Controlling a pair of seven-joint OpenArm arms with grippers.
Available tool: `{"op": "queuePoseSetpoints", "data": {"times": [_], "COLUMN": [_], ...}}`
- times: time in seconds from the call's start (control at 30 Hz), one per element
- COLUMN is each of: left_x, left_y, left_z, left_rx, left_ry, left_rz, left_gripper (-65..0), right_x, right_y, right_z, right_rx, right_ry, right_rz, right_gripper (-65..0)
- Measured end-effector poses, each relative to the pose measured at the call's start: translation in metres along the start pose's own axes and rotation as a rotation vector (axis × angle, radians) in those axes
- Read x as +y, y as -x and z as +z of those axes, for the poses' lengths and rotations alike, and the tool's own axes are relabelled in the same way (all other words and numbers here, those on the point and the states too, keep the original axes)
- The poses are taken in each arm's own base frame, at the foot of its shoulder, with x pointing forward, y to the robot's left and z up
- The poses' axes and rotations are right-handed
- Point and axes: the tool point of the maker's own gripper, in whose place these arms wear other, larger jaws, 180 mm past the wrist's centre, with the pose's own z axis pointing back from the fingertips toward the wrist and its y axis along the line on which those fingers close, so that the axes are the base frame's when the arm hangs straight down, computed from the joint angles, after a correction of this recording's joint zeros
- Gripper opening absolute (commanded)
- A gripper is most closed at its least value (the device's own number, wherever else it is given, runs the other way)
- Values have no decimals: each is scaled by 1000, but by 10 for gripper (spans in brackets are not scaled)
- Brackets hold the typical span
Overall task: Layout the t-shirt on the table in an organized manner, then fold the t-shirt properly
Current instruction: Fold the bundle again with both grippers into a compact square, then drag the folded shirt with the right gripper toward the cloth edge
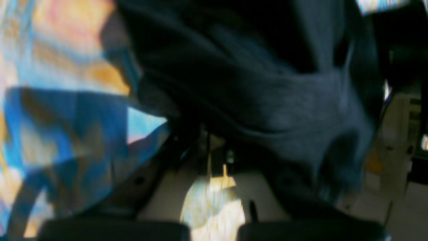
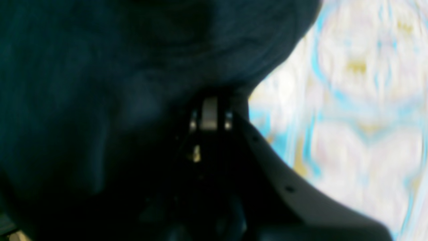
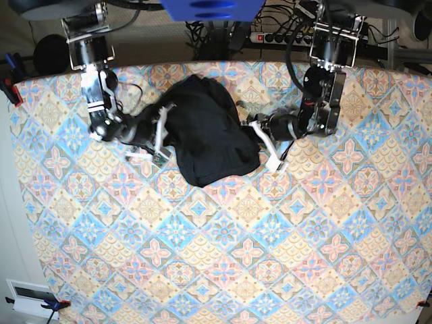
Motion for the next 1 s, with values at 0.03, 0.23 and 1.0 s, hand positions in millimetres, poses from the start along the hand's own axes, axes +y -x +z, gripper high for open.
{"op": "queuePoseSetpoints", "data": {"times": [0.03, 0.23, 1.0], "left_x": [-2, -25, -16], "left_y": [-7, -54, -86], "left_z": [-5, -43, 20], "left_rx": [-7, -116, -277], "left_ry": [0, -34, -2], "left_rz": [3, -18, 43], "left_gripper": [-647, -647, -648], "right_x": [-4, -8, 18], "right_y": [8, 3, -29], "right_z": [8, 48, 68], "right_rx": [21, -54, -170], "right_ry": [31, 135, 158], "right_rz": [-1, -6, 23], "right_gripper": [-649, -650, -650]}}
